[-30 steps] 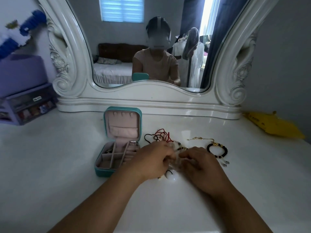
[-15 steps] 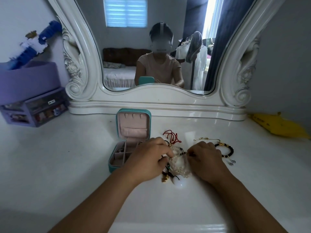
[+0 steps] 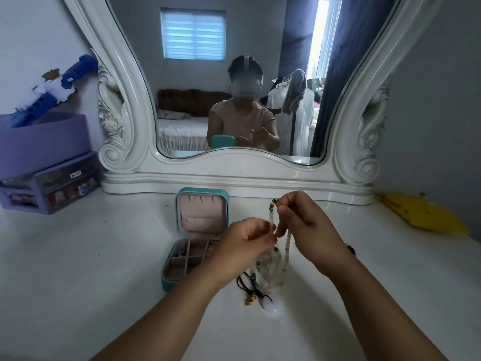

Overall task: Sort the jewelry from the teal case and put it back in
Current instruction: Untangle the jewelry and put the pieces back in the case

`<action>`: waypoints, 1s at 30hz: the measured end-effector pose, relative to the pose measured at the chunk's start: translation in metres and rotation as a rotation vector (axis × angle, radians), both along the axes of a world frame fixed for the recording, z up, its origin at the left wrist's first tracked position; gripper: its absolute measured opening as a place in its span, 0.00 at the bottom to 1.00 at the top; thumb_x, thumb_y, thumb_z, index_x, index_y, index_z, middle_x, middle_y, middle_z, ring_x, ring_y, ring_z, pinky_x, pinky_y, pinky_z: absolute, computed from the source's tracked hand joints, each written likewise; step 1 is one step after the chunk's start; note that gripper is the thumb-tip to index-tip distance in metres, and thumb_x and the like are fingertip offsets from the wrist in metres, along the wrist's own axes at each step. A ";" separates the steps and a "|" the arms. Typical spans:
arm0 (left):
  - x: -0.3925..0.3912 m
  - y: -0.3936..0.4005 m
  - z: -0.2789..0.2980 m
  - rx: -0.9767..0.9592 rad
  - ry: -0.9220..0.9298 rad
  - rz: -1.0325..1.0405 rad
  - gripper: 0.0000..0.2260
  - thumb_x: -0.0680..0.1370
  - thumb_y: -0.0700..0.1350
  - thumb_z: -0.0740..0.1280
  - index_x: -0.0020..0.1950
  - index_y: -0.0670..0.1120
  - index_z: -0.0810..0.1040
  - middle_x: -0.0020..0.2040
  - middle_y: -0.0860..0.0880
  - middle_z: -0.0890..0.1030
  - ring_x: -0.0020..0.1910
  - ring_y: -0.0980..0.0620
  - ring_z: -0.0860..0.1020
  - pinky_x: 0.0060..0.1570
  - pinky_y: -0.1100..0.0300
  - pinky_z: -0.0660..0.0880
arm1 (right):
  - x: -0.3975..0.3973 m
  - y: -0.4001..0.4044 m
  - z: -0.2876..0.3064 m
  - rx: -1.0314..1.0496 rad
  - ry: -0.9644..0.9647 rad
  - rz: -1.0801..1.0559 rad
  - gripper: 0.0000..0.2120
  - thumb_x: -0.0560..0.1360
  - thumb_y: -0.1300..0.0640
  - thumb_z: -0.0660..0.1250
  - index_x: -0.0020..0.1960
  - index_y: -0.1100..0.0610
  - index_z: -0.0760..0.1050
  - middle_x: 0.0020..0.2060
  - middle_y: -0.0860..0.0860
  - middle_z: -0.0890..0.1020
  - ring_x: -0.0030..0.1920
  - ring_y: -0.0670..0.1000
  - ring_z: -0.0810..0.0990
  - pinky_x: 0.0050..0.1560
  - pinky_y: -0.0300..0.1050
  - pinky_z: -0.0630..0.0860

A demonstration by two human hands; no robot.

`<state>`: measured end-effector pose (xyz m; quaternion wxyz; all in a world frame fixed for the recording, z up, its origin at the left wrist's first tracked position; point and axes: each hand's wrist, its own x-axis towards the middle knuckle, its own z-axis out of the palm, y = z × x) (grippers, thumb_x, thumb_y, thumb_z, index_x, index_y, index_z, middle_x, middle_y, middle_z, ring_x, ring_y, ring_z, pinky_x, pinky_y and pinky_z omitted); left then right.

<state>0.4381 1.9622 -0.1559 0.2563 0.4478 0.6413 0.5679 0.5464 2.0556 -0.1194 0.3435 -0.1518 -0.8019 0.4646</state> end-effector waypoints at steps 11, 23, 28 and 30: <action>-0.017 0.004 0.021 0.272 -0.568 -0.037 0.10 0.73 0.50 0.62 0.34 0.47 0.74 0.26 0.52 0.72 0.31 0.54 0.76 0.45 0.55 0.71 | -0.021 0.019 -0.018 0.086 0.045 -0.153 0.02 0.75 0.60 0.65 0.46 0.54 0.73 0.28 0.46 0.72 0.26 0.40 0.69 0.30 0.31 0.67; -0.023 0.014 0.002 0.243 -0.164 0.013 0.21 0.76 0.35 0.63 0.63 0.58 0.70 0.60 0.58 0.79 0.52 0.59 0.79 0.47 0.66 0.75 | -0.021 0.028 -0.040 0.217 0.097 -0.122 0.11 0.71 0.63 0.69 0.34 0.49 0.76 0.34 0.48 0.79 0.34 0.45 0.76 0.35 0.29 0.68; -0.017 0.015 -0.003 0.146 -0.034 -0.058 0.20 0.75 0.39 0.68 0.62 0.59 0.73 0.51 0.55 0.81 0.47 0.61 0.79 0.46 0.63 0.75 | -0.017 0.023 -0.032 0.177 0.158 -0.023 0.04 0.69 0.57 0.68 0.39 0.50 0.81 0.33 0.47 0.81 0.35 0.46 0.78 0.37 0.30 0.70; -0.017 0.014 0.001 0.120 0.051 0.019 0.04 0.75 0.43 0.68 0.41 0.51 0.80 0.37 0.54 0.80 0.35 0.59 0.77 0.38 0.63 0.72 | -0.016 0.022 -0.031 0.129 0.175 0.008 0.04 0.69 0.57 0.69 0.39 0.51 0.82 0.33 0.47 0.81 0.35 0.45 0.79 0.38 0.30 0.71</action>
